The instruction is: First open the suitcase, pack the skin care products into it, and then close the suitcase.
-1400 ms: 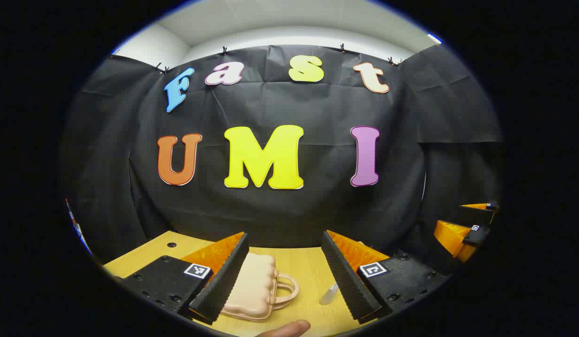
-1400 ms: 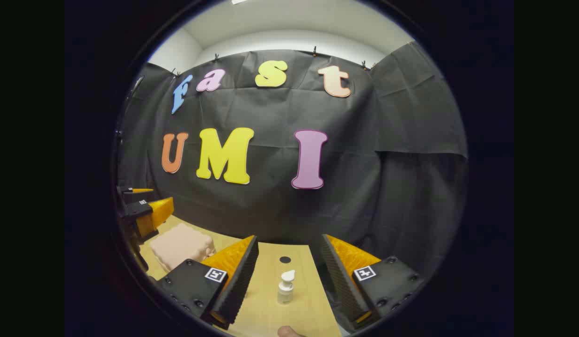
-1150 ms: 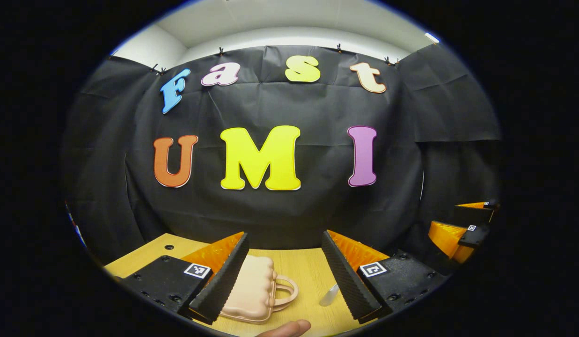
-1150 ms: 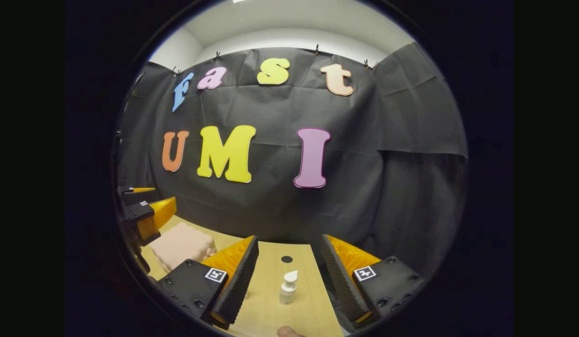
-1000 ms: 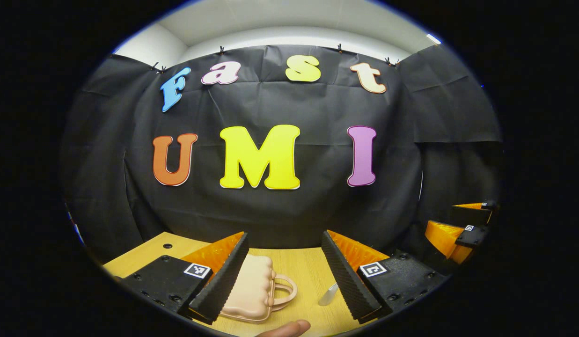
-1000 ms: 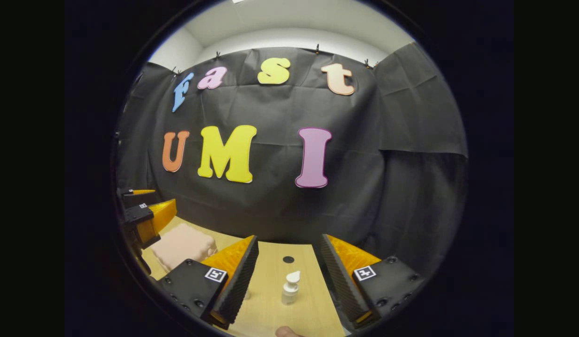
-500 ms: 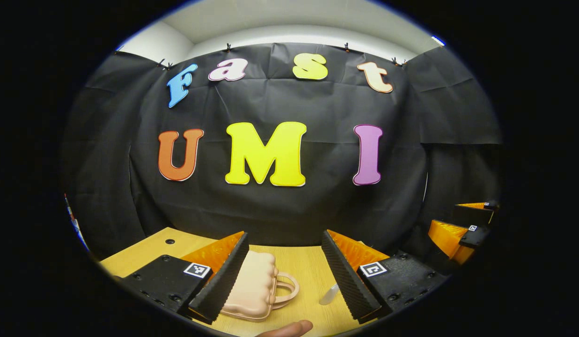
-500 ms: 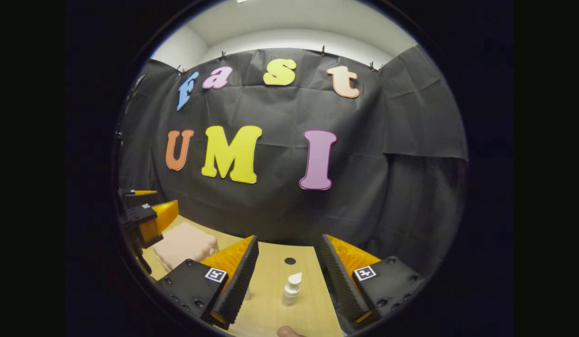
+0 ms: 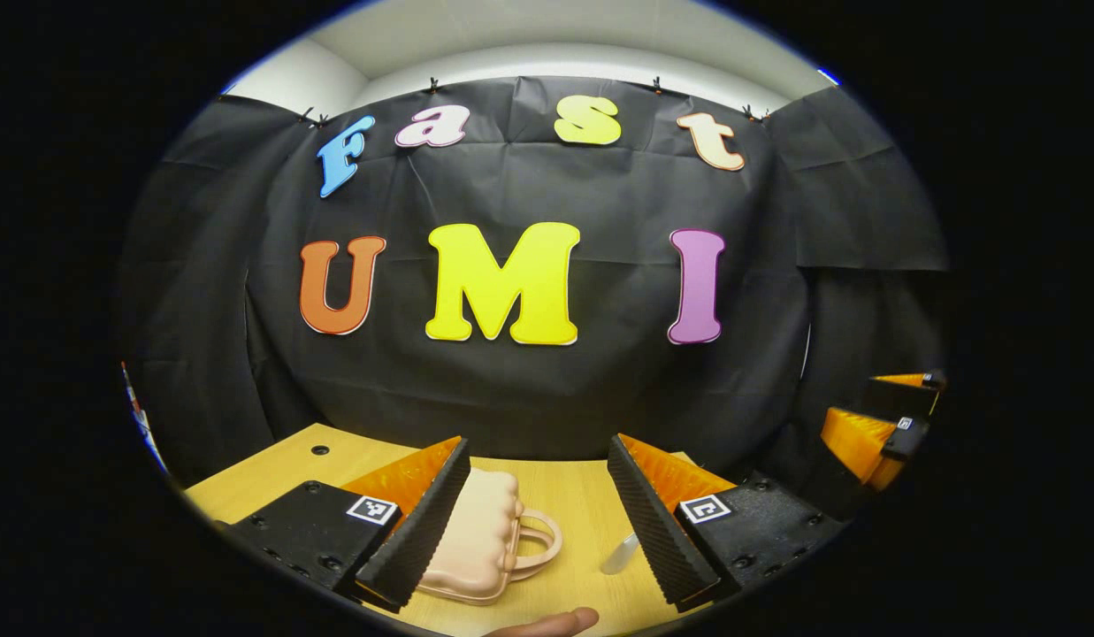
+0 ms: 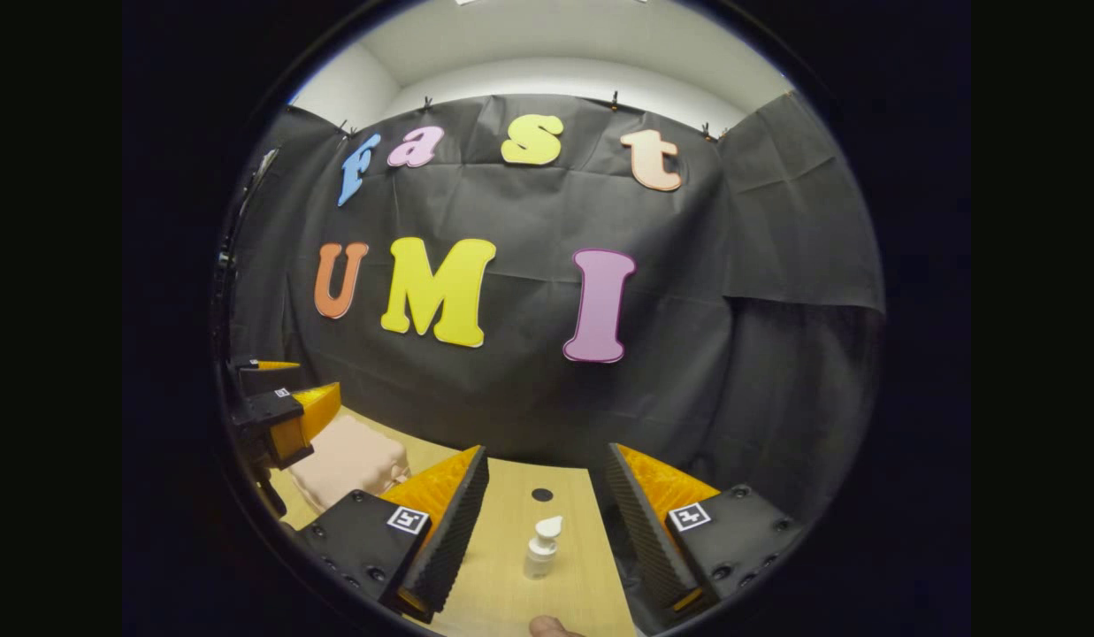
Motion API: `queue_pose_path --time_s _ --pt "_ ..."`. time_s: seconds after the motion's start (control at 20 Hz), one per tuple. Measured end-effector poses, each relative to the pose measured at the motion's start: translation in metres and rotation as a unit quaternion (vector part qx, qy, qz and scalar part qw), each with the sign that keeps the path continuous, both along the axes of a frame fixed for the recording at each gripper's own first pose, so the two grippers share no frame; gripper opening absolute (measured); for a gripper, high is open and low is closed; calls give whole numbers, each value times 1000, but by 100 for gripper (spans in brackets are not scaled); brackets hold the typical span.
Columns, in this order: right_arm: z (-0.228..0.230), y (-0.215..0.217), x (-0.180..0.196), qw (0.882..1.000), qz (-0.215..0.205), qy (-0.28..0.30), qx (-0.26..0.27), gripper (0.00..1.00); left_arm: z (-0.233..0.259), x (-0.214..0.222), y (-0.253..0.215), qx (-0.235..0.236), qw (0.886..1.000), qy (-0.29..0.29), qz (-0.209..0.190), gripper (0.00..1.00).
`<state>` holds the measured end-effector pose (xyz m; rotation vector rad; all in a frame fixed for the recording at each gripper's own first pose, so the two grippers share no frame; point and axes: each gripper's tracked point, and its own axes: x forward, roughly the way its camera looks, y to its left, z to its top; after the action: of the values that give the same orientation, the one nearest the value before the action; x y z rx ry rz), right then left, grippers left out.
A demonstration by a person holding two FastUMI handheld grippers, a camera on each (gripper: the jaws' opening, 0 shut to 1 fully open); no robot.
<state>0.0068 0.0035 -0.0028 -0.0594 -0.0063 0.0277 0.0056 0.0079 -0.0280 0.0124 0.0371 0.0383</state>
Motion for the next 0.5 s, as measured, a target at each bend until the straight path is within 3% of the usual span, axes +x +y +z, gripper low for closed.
queue_pose_path --time_s 0.3,0.35,0.4,0.5 --pt "-20 -15 1 1000 -12 22 15 78 -58 12 -1 94 995 21 -18 99" --pt "-26 -19 2 999 -16 31 18 80 -74 17 -4 114 993 33 -26 93" --pt "-33 -21 2 999 -18 40 22 80 -92 21 -6 138 989 48 -36 100" --pt "-42 -26 2 998 -20 52 29 80 -125 26 -8 191 977 77 -49 98"
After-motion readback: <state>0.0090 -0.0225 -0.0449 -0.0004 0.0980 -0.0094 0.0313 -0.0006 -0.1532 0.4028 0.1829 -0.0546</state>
